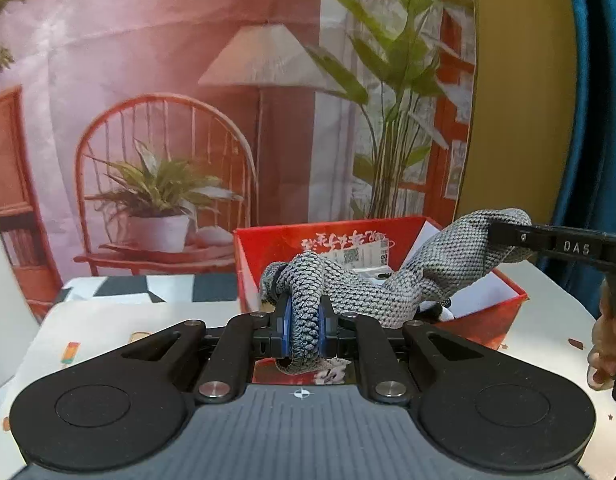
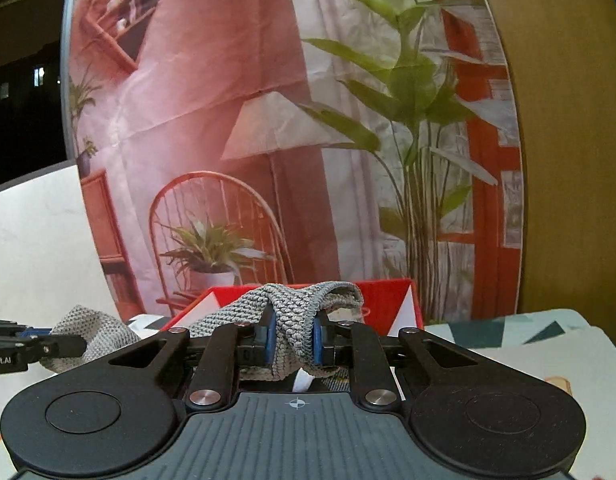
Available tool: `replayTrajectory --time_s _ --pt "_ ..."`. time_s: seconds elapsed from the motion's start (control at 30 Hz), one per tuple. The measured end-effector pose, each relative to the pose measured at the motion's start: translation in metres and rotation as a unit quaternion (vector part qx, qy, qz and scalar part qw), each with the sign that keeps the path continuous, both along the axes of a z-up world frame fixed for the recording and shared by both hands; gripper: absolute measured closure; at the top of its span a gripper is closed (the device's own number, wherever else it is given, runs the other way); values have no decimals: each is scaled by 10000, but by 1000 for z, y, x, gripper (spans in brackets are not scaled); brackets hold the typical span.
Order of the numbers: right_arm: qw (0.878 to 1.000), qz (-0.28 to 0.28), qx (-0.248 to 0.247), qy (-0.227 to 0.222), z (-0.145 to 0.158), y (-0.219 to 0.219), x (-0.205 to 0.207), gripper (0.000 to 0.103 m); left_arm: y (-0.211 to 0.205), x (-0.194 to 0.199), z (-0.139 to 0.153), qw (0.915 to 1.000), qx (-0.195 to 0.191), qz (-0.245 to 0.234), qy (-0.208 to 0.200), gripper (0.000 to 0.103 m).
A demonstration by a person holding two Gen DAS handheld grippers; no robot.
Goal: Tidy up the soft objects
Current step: 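Lower the grey cloth into the box and open both grippers, then move both tools down to the white cloth beside the box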
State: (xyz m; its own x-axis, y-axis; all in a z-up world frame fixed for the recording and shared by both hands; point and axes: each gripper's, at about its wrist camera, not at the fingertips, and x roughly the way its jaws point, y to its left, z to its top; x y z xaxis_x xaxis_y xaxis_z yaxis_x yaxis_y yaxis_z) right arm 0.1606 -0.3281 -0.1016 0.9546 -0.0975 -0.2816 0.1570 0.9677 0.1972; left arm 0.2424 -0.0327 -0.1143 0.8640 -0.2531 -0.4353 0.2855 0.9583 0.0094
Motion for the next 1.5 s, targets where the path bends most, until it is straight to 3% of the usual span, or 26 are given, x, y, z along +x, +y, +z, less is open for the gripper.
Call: replayTrajectory --time_s 0.23,0.6,0.73,0.8,0.87,0.93,0.97,1.03,1.27,1.5 --pt "9967 -121 0 803 -30 -11 32 87 -27 43 -15 9977 516 -267 341 89" --pt "9901 -237 -70 1380 -52 -5 58 87 -43 83 -46 9926 570 -136 1062 89" --pt "9885 -231 -94 1491 -53 -1 60 87 -36 81 -45 9931 480 -149 1060 87" --pt "9892 -250 -176 1432 -53 2 57 86 -31 78 -42 9946 384 -210 937 81" --pt "9912 -285 -223 1276 -50 3 51 80 -23 73 -38 9962 218 -255 803 64" --pt "9938 -351 -264 1018 -48 4 42 67 -16 63 -35 9976 26 -310 612 39" --pt "9953 -348 -265 868 -47 4 37 65 -13 58 -33 9981 -44 -336 507 36" --pt "9968 -356 -259 665 -46 3 29 50 -8 48 -31 9986 -106 -399 338 28" --pt "9975 -572 -418 -59 -48 4 -11 34 9 2 -32 9986 -131 -490 -136 23" --pt "9955 -849 -352 -231 -69 2 -48 33 38 -14 -61 9989 -423 47 213 24"
